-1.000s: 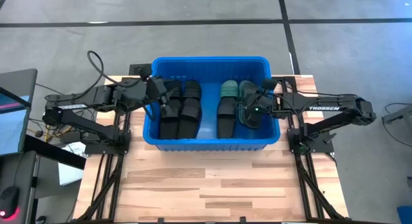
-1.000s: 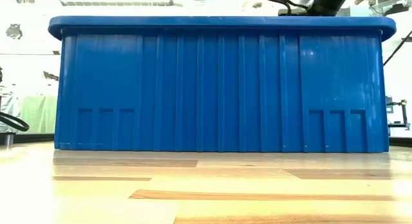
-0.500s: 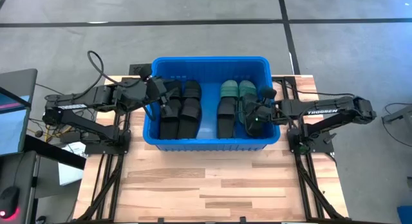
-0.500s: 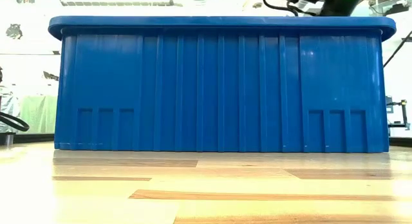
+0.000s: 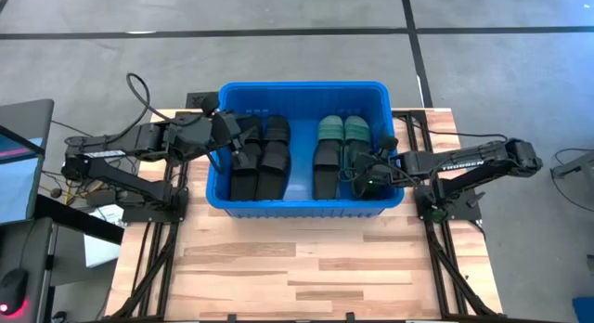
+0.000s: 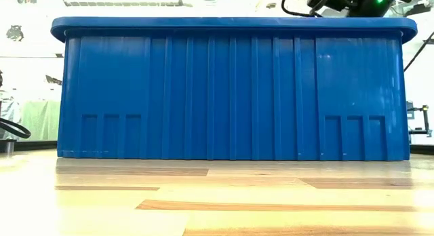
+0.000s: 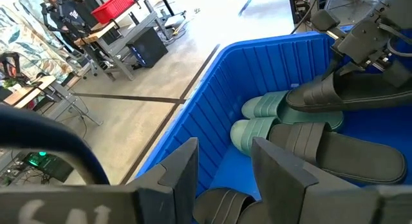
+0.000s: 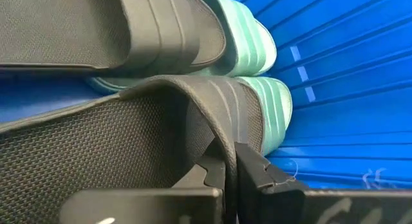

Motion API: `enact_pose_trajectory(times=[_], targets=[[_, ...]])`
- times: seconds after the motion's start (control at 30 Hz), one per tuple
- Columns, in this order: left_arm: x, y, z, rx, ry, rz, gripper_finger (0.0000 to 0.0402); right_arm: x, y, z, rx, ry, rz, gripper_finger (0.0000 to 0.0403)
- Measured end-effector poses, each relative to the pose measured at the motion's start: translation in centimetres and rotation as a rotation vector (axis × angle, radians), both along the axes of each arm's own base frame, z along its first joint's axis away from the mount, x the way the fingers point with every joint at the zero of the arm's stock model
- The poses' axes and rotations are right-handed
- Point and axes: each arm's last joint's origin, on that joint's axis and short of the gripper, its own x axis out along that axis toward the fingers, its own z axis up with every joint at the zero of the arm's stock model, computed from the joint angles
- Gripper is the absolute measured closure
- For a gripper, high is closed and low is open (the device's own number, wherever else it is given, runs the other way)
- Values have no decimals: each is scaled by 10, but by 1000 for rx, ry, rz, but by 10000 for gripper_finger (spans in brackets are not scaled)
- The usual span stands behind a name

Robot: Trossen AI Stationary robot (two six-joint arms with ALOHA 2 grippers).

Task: Pick and place slides into bin
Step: Put the black slide into the blue bin

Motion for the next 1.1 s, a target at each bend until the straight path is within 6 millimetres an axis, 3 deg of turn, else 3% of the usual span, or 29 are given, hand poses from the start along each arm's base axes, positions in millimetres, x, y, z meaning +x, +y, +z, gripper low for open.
enact_pose_trajectory(times=[0.17, 0.63, 1.1], targets=[[0, 0, 0, -9, -7, 3, 269, -3, -6, -10, 12, 15, -12, 403], [0, 0, 0, -18, -14, 7, 269, 0, -27, -14, 29, 6, -22, 403], [0, 0, 0, -18, -12, 7, 269, -2, -29, -27, 12, 4, -6, 403]])
